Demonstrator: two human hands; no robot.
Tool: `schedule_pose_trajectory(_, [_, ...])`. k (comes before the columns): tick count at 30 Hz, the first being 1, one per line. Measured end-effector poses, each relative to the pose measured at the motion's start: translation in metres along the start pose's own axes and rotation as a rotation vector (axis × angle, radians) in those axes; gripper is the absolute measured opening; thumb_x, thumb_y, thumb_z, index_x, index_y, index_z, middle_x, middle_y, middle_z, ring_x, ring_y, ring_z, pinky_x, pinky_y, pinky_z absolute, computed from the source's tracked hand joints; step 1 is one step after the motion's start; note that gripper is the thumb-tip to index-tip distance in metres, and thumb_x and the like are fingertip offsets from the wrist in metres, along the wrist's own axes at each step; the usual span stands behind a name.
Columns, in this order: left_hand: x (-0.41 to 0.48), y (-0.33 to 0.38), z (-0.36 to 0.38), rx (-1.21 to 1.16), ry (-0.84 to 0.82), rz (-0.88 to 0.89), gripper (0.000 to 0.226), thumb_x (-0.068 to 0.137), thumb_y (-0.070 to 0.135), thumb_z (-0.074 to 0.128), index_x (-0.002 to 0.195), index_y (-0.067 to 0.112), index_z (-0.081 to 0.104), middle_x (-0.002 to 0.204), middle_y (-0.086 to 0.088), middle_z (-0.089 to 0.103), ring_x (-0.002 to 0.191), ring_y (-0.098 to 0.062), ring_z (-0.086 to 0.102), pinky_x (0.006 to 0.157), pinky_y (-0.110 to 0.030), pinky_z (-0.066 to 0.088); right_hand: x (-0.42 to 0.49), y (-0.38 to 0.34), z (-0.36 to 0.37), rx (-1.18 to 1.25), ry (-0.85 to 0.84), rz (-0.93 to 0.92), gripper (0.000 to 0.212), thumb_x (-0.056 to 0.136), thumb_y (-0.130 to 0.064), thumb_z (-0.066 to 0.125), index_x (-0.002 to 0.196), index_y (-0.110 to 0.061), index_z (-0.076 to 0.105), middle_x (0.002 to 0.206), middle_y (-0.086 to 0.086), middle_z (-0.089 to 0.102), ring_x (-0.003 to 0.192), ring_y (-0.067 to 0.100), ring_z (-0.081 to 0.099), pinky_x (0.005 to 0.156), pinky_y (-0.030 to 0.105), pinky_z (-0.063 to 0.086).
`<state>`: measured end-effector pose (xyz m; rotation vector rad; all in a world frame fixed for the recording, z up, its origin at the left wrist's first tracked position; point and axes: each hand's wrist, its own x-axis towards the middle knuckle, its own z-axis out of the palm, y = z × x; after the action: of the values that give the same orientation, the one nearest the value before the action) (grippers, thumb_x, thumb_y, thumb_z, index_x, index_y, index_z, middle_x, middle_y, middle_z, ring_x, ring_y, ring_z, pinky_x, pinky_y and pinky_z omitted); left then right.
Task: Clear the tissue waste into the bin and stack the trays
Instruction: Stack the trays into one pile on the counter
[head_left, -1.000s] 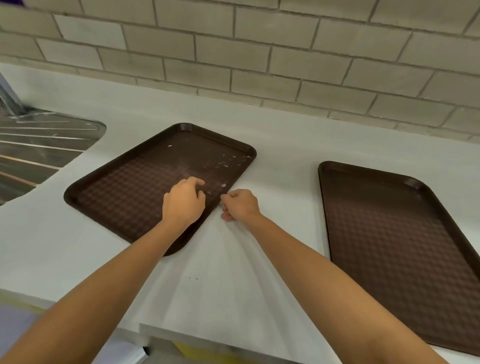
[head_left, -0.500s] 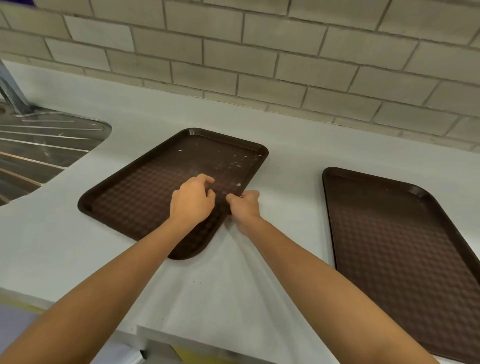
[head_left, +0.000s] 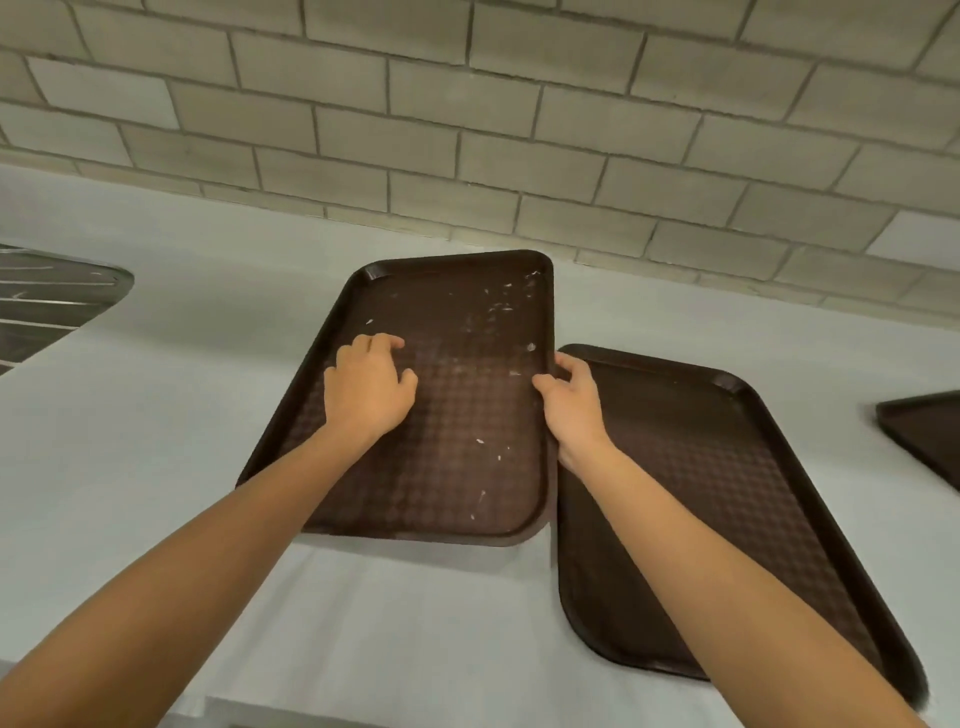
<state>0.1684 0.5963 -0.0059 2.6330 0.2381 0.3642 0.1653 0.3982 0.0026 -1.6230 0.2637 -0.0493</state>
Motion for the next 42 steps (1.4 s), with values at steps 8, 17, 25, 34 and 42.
schedule_pose_trajectory(8, [-0.017,0.061,0.031,-0.020,0.046,-0.028,0.049,0.092,0.027,0.048,0.139,0.015,0.038,0.142,-0.012,0.041,0.131,-0.030,0.037,0.106,-0.047,0.031,0.003,-0.017,-0.129,-0.098,0.057,-0.078,0.033,0.094,-0.015,0.052,0.127,-0.018,0.049,0.098,-0.001,0.065,0.087,0.013,0.066,0.075,0.027,0.055])
schedule_pose_trajectory(17, [-0.044,0.121,0.068,-0.241,-0.053,-0.100,0.046,0.095,0.013,0.041,0.140,0.012,0.034,0.132,-0.013,0.052,0.112,-0.034,0.055,0.092,-0.043,0.046,0.001,-0.003,-0.244,-0.056,0.118,-0.021,0.028,0.092,-0.016,0.055,0.121,-0.019,0.057,0.113,0.008,0.066,0.097,0.024,0.066,0.086,0.040,0.055])
schedule_pose_trajectory(25, [-0.065,0.157,0.084,-0.289,-0.075,-0.086,0.043,0.090,0.002,0.046,0.133,0.008,0.047,0.129,-0.013,0.054,0.111,-0.033,0.055,0.092,-0.040,0.046,0.001,0.022,-0.292,-0.303,0.175,0.006,0.027,0.093,-0.019,0.053,0.120,-0.020,0.055,0.111,0.008,0.067,0.092,0.025,0.067,0.085,0.040,0.056])
schedule_pose_trajectory(34, [-0.073,0.165,0.098,-0.254,-0.129,-0.119,0.047,0.092,0.007,0.047,0.138,0.011,0.042,0.136,-0.013,0.048,0.117,-0.034,0.052,0.099,-0.044,0.043,-0.002,0.037,-0.303,-0.485,0.240,-0.028,0.028,0.091,-0.015,0.056,0.119,-0.014,0.061,0.116,0.004,0.066,0.106,0.023,0.062,0.099,0.042,0.048])
schedule_pose_trajectory(42, [-0.079,0.168,0.102,-0.187,-0.169,-0.129,0.045,0.093,0.011,0.048,0.138,0.011,0.041,0.136,-0.014,0.045,0.115,-0.035,0.053,0.097,-0.042,0.044,-0.007,0.054,-0.305,-0.620,0.247,-0.021,0.030,0.092,-0.014,0.055,0.121,-0.012,0.063,0.124,0.004,0.062,0.115,0.022,0.057,0.101,0.038,0.045])
